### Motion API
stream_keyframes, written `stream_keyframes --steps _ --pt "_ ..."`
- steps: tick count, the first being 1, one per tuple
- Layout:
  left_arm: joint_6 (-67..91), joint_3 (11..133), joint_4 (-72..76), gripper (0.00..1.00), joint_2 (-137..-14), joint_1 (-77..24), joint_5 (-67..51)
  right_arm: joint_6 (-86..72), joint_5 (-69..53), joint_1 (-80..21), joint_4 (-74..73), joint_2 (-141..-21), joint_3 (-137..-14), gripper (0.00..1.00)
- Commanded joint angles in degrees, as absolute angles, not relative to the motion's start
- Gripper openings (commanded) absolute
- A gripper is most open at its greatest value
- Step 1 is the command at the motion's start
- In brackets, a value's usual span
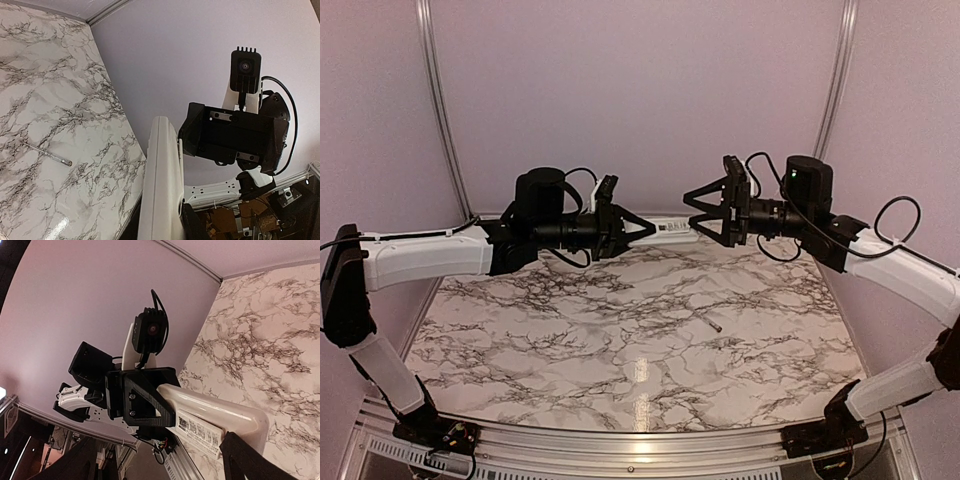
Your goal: Unload the batteries from the remote control
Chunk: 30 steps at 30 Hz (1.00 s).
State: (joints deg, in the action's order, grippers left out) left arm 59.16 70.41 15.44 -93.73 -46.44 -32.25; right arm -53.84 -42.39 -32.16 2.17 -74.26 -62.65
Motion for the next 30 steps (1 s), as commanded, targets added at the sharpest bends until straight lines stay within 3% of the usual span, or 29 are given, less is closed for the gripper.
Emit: stream_keyframes --steps 1,30 --pt "57.9 72.4 26.5 0.00 -93.5 -49.8 -37.1 -59.4 -50.0 -35.7 2.2 -76.3 -60.7 0.85" --pt "53.4 72.4 16.9 0.00 -92.9 -49.7 -35.4 -69.7 -49.7 -35.7 11.8 -75.1 -55.0 0.86"
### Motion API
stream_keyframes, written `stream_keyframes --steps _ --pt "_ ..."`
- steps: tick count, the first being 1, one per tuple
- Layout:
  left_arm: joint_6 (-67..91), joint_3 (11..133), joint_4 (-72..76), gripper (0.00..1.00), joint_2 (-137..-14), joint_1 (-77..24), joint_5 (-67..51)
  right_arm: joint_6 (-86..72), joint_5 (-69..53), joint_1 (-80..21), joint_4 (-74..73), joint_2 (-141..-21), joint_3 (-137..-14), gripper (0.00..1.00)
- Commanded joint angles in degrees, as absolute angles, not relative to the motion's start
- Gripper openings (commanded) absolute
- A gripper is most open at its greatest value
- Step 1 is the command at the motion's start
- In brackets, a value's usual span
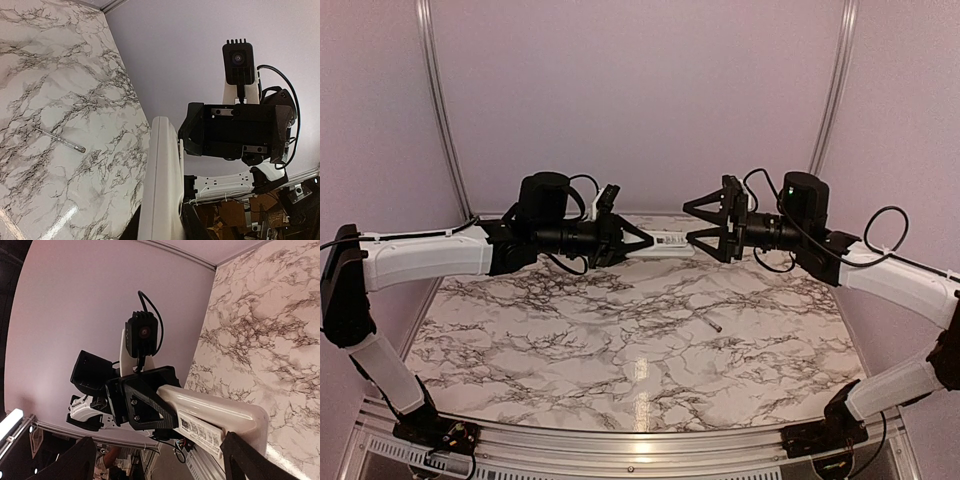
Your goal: Unload the batteries from the remote control
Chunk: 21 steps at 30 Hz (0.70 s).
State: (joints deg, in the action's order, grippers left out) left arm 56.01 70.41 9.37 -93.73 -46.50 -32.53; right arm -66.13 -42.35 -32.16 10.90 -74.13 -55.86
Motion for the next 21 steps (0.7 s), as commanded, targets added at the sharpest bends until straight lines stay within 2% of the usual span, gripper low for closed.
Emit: stream_keyframes --steps 1,21 --pt "53.2 72.3 16.5 0.00 -92.8 -49.7 -35.4 -69.9 -49.7 -35.7 11.9 -75.1 -55.0 0.86" --pt "50.0 69.7 10.9 0.00 -92.8 -49.1 -31.9 -74.4 -49.8 -35.7 17.5 -75.7 -52.2 0.87"
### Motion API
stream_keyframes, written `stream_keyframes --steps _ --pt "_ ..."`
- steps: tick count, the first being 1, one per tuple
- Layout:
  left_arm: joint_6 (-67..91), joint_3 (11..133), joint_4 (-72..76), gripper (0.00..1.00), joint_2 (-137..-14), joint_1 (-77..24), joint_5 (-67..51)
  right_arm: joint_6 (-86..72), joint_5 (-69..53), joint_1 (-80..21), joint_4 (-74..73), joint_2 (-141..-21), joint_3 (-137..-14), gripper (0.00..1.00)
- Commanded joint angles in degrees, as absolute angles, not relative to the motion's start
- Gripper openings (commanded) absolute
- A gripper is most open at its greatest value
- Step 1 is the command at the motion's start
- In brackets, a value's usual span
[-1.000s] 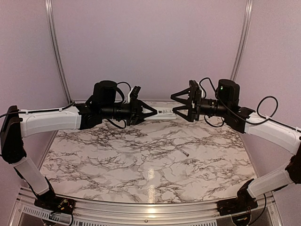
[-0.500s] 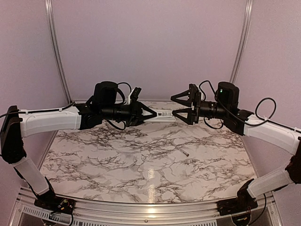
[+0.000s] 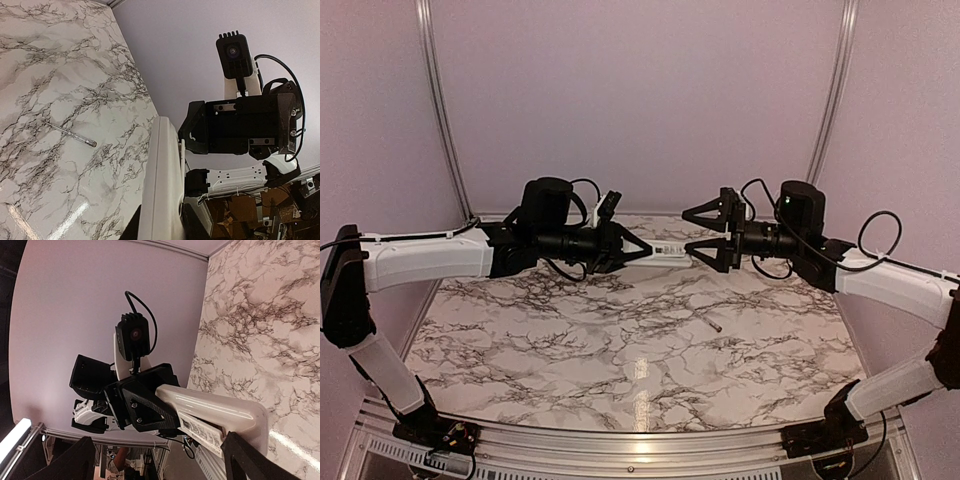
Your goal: Unload the batteries from the remote control
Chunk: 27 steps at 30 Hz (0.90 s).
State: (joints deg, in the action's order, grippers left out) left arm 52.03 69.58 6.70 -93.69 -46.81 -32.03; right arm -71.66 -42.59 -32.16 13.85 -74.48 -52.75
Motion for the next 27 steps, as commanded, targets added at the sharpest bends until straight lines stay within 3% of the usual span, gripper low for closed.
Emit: stream_keyframes --steps 1,27 --pt "49.8 69.5 10.5 0.00 -93.0 -49.1 -31.7 -74.6 -49.8 -35.7 17.8 -75.7 -52.1 0.87" --pt "49.1 67.7 3.2 0.00 -93.8 -47.5 -25.8 -75.0 -51.4 -35.7 20.1 -78.4 -52.6 0.88"
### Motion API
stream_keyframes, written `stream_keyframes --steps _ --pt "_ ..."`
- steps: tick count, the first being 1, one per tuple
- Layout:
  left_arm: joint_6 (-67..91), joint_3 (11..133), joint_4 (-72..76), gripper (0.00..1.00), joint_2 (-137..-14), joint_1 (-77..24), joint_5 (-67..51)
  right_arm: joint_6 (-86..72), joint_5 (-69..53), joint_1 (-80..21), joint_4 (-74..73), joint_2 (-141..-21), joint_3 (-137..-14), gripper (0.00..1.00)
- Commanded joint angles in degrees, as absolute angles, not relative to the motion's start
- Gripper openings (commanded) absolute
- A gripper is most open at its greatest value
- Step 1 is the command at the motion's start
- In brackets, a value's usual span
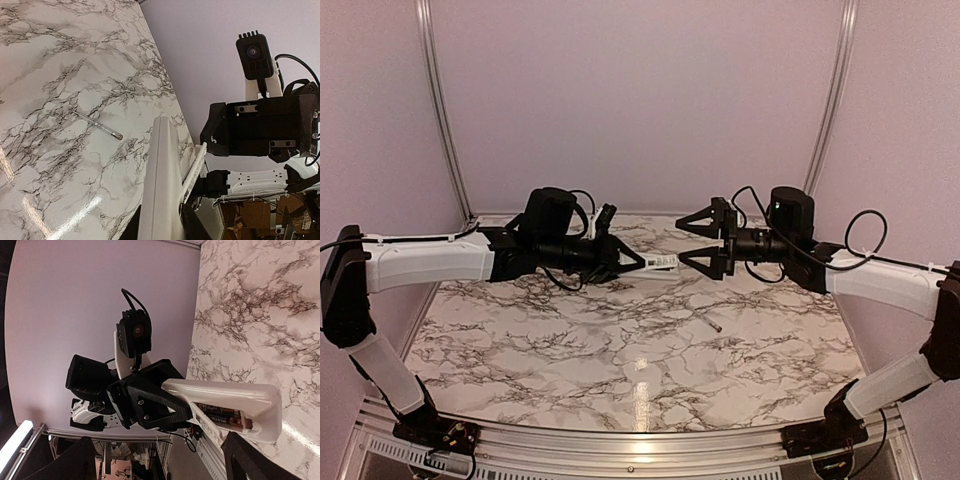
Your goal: Unload the batteries from the remote control
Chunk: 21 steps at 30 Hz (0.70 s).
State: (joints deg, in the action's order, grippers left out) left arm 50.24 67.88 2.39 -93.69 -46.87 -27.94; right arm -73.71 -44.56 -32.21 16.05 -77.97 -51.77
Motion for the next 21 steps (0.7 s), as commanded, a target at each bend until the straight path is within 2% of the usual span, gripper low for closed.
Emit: stream_keyframes --steps 1,14,21 --pt "49.0 67.6 3.0 0.00 -93.8 -47.5 -25.5 -75.0 -51.5 -35.7 20.3 -78.5 -52.6 0.87" --pt "48.8 67.3 -2.3 0.00 -93.2 -46.0 -20.4 -74.2 -51.5 -35.7 19.7 -80.0 -52.9 0.88" --pt "47.7 66.0 -6.1 0.00 -91.9 -44.3 -16.6 -68.0 -50.7 -35.7 11.7 -81.3 -57.5 0.87"
